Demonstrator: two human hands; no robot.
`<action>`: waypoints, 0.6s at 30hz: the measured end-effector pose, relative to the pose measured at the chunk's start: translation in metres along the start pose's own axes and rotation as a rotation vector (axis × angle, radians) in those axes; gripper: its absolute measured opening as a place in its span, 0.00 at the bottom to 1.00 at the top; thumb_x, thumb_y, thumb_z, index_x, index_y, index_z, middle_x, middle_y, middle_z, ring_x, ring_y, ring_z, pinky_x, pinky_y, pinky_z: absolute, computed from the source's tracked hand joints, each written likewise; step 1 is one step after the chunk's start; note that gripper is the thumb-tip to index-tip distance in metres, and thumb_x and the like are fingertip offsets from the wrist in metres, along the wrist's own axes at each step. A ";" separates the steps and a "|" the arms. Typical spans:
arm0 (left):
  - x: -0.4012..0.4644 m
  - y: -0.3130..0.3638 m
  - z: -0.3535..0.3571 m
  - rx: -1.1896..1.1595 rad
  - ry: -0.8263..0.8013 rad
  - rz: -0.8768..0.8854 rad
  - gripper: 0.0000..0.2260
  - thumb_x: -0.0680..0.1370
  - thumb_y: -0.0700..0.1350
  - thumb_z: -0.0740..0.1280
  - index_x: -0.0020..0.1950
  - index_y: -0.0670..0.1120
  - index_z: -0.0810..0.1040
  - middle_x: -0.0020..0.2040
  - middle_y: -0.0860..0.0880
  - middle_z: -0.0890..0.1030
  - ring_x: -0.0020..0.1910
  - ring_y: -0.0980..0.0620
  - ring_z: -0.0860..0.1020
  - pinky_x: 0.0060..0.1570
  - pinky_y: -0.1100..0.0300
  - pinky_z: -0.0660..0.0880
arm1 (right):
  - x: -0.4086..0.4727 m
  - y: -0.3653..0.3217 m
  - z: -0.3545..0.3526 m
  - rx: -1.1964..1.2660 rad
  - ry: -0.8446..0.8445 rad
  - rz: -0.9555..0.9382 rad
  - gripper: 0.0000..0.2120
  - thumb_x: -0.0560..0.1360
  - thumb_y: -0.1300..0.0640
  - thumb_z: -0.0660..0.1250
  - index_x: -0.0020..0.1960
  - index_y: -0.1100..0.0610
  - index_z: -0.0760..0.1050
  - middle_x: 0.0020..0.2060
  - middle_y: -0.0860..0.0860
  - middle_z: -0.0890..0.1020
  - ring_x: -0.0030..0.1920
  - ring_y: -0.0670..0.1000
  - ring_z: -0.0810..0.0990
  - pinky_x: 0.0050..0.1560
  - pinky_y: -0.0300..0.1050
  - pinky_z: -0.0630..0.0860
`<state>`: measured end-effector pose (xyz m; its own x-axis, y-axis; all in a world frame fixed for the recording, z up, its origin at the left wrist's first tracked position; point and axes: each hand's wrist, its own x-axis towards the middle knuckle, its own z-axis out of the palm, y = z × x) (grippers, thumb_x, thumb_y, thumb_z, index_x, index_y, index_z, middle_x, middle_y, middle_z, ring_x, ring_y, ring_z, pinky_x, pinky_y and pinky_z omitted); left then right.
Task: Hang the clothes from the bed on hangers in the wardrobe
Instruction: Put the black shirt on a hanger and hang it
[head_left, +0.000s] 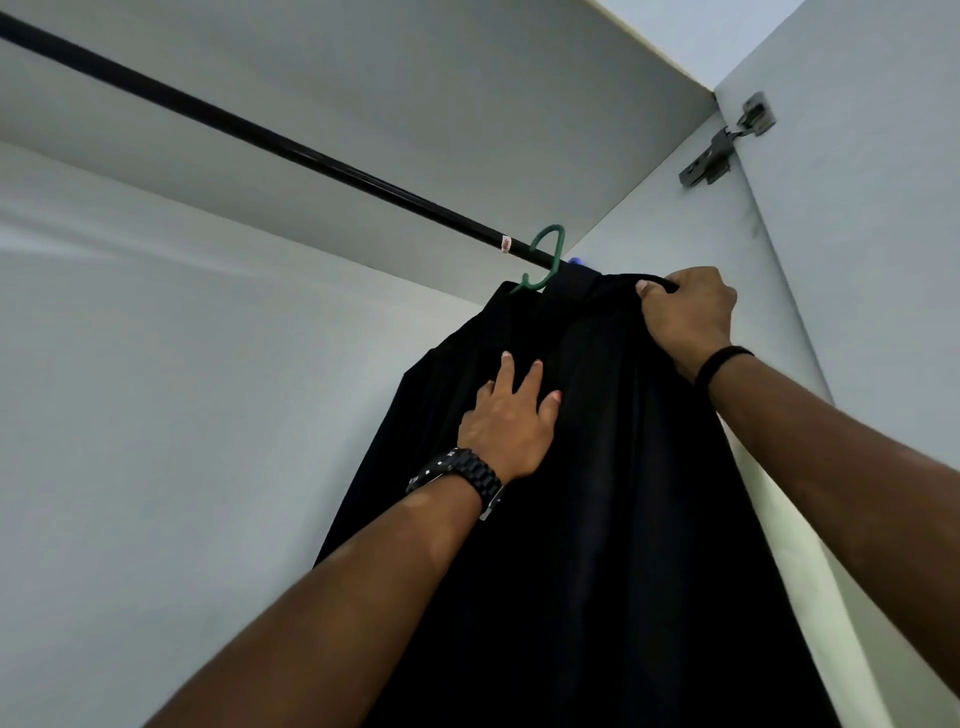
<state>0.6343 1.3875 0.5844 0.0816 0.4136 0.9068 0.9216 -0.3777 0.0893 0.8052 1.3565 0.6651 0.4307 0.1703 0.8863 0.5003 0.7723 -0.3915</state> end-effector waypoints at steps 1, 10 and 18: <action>0.004 -0.001 0.005 -0.035 -0.023 -0.004 0.25 0.82 0.59 0.49 0.79 0.54 0.52 0.80 0.50 0.46 0.76 0.41 0.54 0.71 0.43 0.60 | 0.004 0.002 0.007 -0.001 0.016 0.005 0.17 0.78 0.56 0.64 0.33 0.63 0.67 0.35 0.54 0.72 0.37 0.55 0.71 0.40 0.40 0.68; 0.045 -0.021 0.038 -0.297 -0.111 -0.026 0.31 0.80 0.64 0.50 0.79 0.51 0.49 0.79 0.46 0.53 0.77 0.43 0.55 0.75 0.46 0.55 | 0.041 0.019 0.062 -0.045 0.114 -0.019 0.19 0.78 0.57 0.62 0.32 0.56 0.58 0.43 0.55 0.71 0.40 0.57 0.70 0.42 0.43 0.67; 0.080 -0.036 0.053 -0.338 -0.118 -0.019 0.29 0.81 0.61 0.51 0.79 0.49 0.51 0.78 0.44 0.58 0.76 0.46 0.59 0.74 0.48 0.57 | 0.049 0.044 0.105 0.011 0.133 -0.081 0.07 0.78 0.58 0.62 0.47 0.63 0.73 0.52 0.61 0.77 0.49 0.62 0.78 0.42 0.43 0.68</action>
<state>0.6274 1.4784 0.6317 0.1269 0.5090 0.8514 0.7477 -0.6131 0.2550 0.7690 1.4629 0.7170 0.4854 0.0251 0.8739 0.5297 0.7867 -0.3169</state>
